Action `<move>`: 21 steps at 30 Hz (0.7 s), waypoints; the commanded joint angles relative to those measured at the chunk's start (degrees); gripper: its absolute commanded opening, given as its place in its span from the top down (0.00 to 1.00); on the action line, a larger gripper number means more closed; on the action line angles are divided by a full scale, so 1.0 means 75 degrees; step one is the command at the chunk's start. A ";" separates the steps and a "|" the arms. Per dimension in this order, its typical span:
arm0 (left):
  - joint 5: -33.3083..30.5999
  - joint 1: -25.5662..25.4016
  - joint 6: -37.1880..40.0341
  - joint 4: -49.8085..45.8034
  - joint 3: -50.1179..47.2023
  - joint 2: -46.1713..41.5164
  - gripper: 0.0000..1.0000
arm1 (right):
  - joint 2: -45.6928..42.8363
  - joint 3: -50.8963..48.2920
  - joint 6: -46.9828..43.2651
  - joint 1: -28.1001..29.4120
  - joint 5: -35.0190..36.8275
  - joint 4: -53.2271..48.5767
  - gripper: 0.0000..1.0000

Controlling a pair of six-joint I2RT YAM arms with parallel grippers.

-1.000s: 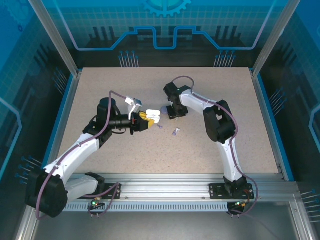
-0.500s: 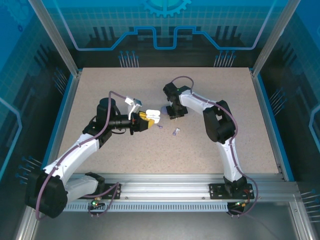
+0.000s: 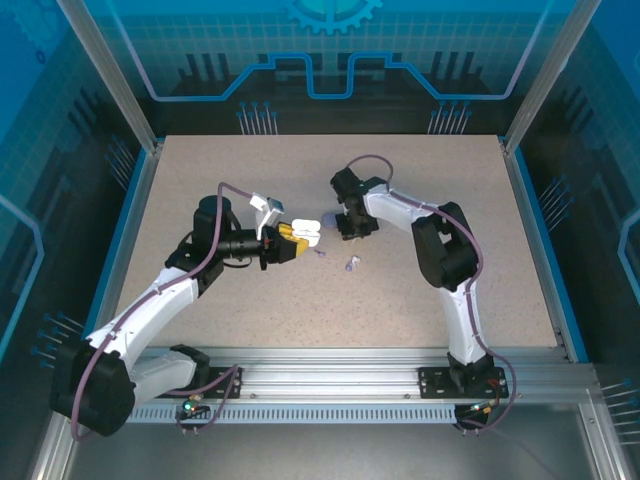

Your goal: Insert wireless bluetooth earbuds into charging case

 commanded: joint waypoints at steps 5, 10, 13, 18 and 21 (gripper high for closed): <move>-0.0252 0.0041 -0.0016 0.0067 0.0138 -0.0037 0.93 | -0.0825 -0.0725 0.0058 -0.0211 -0.0278 0.0660 0.74; -0.0479 0.0038 -0.0070 0.0072 0.0111 0.0103 0.93 | -0.1220 -0.1206 0.0047 -0.0310 -0.0508 0.1094 0.74; -0.0549 0.0041 -0.0156 0.0213 0.0024 0.0211 0.93 | -0.1448 -0.1488 0.0054 -0.0364 -0.0615 0.1316 0.74; -0.0650 0.0043 -0.0290 0.0372 -0.0052 0.0545 0.93 | -0.1892 -0.1940 0.0053 -0.0454 -0.0851 0.1742 0.74; -0.0794 0.0041 -0.0508 0.0712 -0.0187 0.0726 0.94 | -0.2231 -0.2238 0.0051 -0.0507 -0.0979 0.2041 0.74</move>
